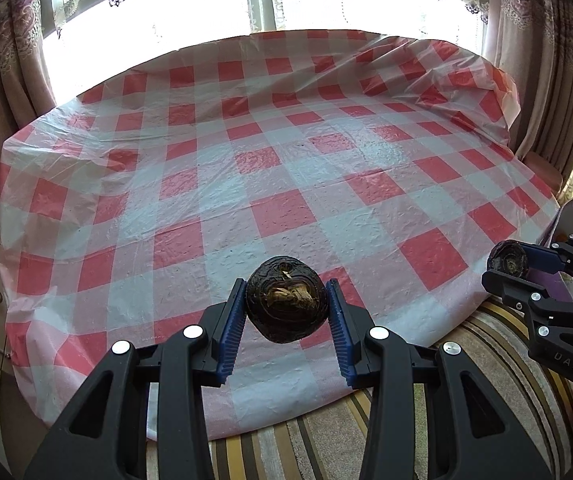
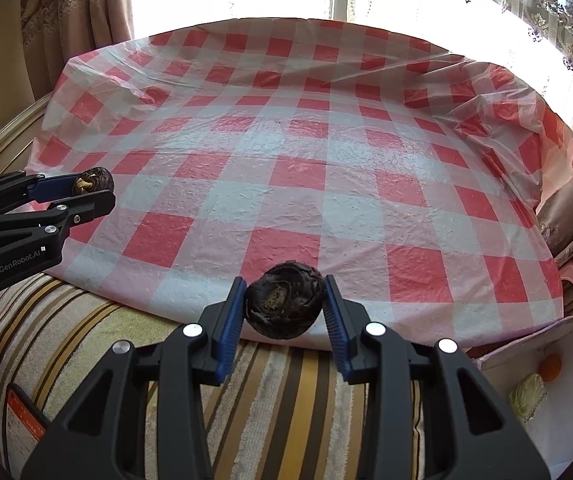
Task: Organize fruits
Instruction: 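Lift both held mangosteens and carry them over the white box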
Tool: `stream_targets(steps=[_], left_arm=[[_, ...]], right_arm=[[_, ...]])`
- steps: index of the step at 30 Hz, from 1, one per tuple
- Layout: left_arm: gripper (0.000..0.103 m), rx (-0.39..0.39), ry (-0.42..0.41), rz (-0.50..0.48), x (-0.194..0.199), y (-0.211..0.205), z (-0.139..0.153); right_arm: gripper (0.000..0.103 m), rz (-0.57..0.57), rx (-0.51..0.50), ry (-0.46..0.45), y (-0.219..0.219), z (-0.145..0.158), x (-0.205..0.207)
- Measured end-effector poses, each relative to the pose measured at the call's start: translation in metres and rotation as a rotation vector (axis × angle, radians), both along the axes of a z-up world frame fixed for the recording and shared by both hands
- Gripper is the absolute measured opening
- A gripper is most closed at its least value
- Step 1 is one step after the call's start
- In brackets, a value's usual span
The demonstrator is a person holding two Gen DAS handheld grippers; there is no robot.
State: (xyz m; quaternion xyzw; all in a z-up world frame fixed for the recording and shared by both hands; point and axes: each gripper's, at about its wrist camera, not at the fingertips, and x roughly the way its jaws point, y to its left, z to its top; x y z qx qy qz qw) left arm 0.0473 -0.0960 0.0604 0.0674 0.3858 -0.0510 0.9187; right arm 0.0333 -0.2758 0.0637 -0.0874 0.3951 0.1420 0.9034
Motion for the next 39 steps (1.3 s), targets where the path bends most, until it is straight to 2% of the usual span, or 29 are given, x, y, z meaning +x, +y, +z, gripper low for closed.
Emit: stream_targets(steps=[26,33,39], left_arm=[[0.038,0.164,-0.007,-0.257,-0.007,-0.101,0.02],[0.038,0.113,0.055,-0.398,-0.013,-0.155,0.023],[0.038,0.032,0.162,-0.517,-0.018,-0.209,0.016]], right_arm=[[0.039,-0.14,0.0,-0.012,-0.083,0.007,-0.026],[0.039,-0.244,-0.017,-0.015,-0.133,0.009,-0.041],[0.039,-0.356,-0.047,-0.011,-0.185,0.008,-0.056]])
